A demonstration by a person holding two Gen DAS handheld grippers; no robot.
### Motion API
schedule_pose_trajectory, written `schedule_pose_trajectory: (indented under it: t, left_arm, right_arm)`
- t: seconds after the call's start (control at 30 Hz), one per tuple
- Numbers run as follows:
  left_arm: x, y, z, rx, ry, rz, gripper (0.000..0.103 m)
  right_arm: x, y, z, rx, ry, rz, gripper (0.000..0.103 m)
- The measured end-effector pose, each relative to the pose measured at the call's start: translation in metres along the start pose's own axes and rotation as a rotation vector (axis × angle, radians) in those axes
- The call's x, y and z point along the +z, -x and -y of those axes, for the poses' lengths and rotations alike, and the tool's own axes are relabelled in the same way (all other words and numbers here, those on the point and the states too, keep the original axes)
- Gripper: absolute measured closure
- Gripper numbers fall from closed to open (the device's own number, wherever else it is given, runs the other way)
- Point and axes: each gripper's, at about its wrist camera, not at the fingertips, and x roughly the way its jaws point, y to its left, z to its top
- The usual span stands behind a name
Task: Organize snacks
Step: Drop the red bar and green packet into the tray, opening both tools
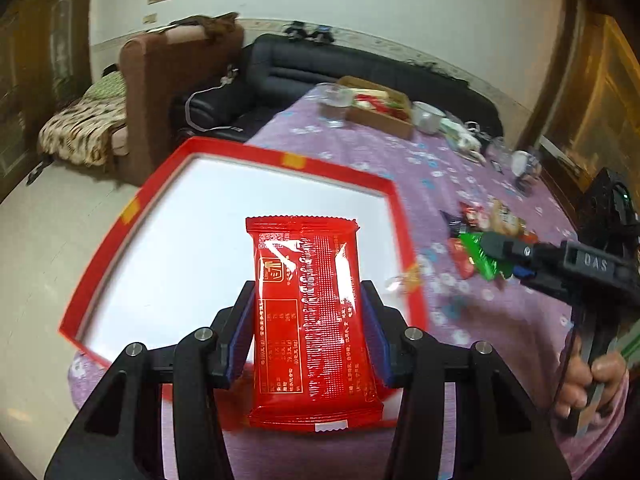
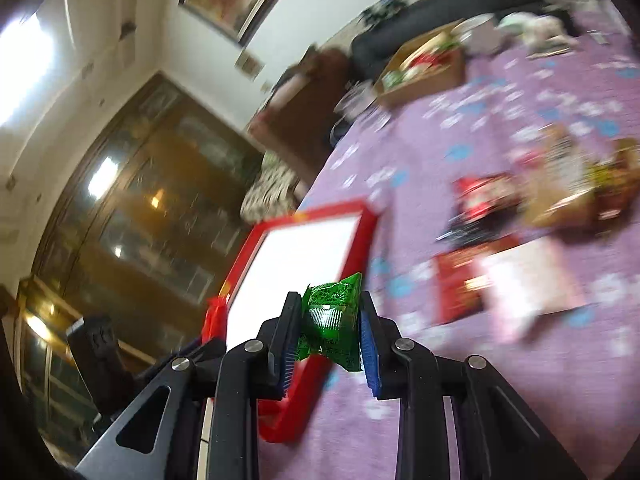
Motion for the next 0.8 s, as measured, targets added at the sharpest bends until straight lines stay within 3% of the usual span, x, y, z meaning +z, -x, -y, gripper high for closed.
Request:
schedule_pose_trajectory:
  t: [0.23, 0.5, 0.57, 0.63, 0.8]
  left_arm:
    - [-0.007, -0.011, -0.031, 0.037, 0.052, -0.021, 0.055]
    - [-0.004, -0.015, -0.038, 0.057, 0.043, -0.018, 0.055]
    - [-0.003, -0.015, -0.04, 0.062, 0.046, -0.014, 0.055]
    - [-0.001, -0.013, -0.041, 0.057, 0.048, -0.004, 0.055]
    - [-0.001, -0.005, -0.032, 0.026, 0.024, 0.026, 0.053]
  right_arm:
    - [-0.014, -0.057, -0.039, 0.02, 0.075, -0.103, 0.076]
    - [-0.022, -0.093, -0.061, 0.035, 0.098, -0.179, 0.072]
    - [-0.022, -0.094, -0.065, 0.049, 0.1, -0.183, 0.07]
    - [-0.021, -0.09, -0.069, 0.054, 0.109, -0.168, 0.059]
    - [-0.014, -0.065, -0.057, 0.042, 0.093, -0.104, 0.056]
